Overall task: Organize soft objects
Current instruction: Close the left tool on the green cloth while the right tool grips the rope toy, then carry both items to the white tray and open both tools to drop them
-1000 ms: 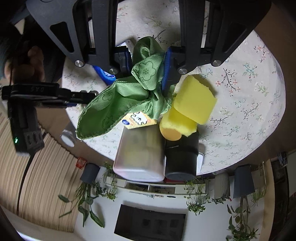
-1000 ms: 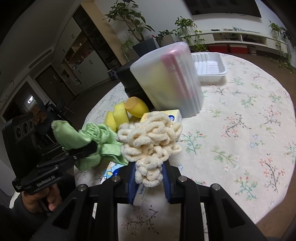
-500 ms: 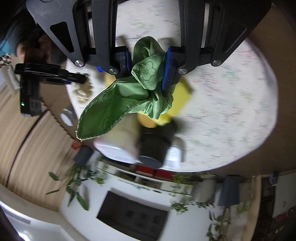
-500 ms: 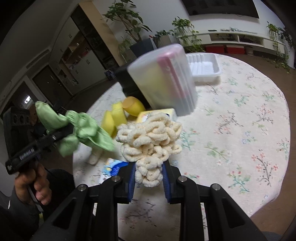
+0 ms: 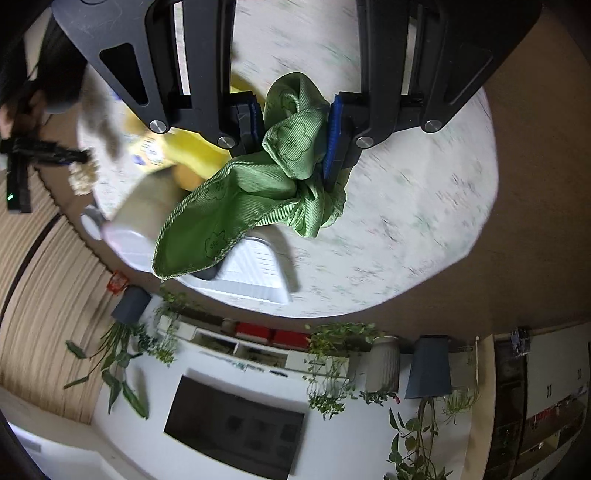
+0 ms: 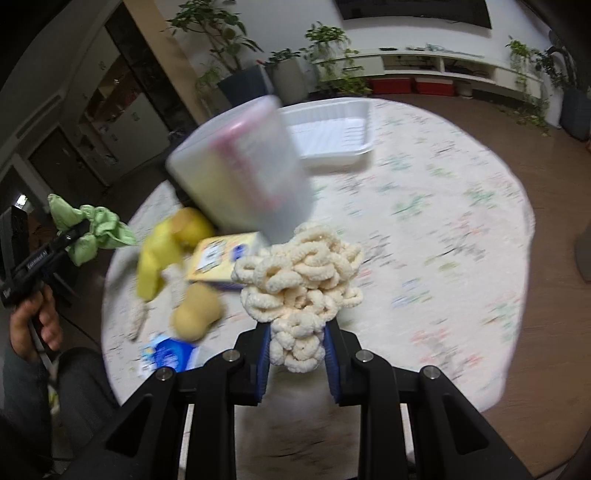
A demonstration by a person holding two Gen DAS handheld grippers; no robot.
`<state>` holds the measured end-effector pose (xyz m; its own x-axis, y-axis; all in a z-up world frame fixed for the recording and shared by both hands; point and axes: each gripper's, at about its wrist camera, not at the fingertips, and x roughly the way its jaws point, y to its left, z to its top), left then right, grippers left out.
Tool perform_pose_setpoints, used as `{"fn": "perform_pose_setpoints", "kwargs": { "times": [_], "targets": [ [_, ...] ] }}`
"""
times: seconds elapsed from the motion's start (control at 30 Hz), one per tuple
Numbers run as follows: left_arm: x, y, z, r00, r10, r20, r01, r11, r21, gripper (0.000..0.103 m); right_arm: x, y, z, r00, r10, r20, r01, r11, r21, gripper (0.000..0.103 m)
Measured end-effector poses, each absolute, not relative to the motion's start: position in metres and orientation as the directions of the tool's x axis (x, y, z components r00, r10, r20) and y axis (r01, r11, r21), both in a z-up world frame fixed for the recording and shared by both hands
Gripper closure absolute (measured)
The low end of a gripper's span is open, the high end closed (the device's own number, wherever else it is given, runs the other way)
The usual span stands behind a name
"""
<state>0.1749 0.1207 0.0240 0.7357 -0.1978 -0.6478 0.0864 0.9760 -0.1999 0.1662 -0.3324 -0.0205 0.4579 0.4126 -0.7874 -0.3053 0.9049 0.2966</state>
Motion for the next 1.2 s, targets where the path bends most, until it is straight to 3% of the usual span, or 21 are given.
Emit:
{"fn": "perform_pose_setpoints", "kwargs": {
  "times": [0.3,0.53,0.83,1.2],
  "targets": [
    [0.240,0.167,0.016,0.716,-0.176,-0.675,0.038,0.976,-0.214,0.078,0.237,-0.402,-0.003,0.518,0.312,-0.797,-0.167,0.950,0.263,0.076],
    [0.305,0.129,0.048,0.727,-0.172,-0.665,0.131,0.985,-0.112,0.078,0.317,-0.414,0.013,0.546,0.291,-0.785,-0.149,0.957,0.251,0.076],
    [0.384,0.057,0.046,0.657,-0.254,-0.710,0.321,0.946,-0.042,0.078,0.395,-0.339,0.012,0.481,0.353,-0.802,-0.335,0.920,0.204,0.076],
    [0.421,0.014,0.019,0.568,-0.298,-0.767,0.465,0.885,0.000,0.078,0.441,-0.261,-0.009,0.378,0.354,-0.855,-0.497,0.857,0.135,0.076]
  ]
}}
